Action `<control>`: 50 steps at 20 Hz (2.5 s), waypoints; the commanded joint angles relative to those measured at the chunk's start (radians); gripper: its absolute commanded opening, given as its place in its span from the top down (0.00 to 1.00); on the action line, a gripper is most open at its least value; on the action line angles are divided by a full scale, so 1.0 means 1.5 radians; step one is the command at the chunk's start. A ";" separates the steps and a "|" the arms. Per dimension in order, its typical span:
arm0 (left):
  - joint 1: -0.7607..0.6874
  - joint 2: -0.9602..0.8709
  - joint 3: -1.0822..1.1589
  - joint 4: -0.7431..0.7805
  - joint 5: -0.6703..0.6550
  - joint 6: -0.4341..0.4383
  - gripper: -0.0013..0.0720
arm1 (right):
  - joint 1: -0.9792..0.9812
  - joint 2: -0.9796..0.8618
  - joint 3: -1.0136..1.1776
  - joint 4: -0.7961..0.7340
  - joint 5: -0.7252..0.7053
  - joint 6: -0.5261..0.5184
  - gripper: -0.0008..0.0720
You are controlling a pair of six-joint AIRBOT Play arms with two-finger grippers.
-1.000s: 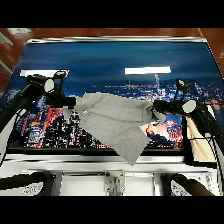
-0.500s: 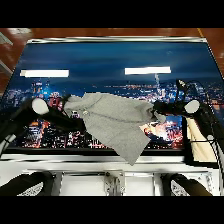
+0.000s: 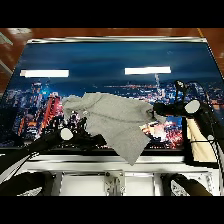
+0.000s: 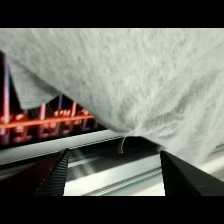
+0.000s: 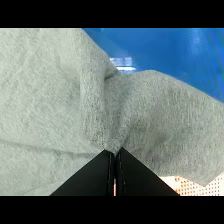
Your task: Fold the shirts.
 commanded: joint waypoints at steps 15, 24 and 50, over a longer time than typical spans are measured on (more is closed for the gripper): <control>0.070 0.374 0.213 0.471 -0.077 -0.118 0.95 | 0.001 0.139 0.124 -0.065 0.080 -0.068 0.91; 0.235 0.625 0.620 0.620 -0.129 -0.116 0.94 | 0.001 0.430 0.420 -0.071 -0.016 -0.061 0.91; 0.319 0.125 0.481 0.780 -0.194 -0.138 0.94 | 0.001 -0.169 0.452 -0.019 0.014 0.048 0.91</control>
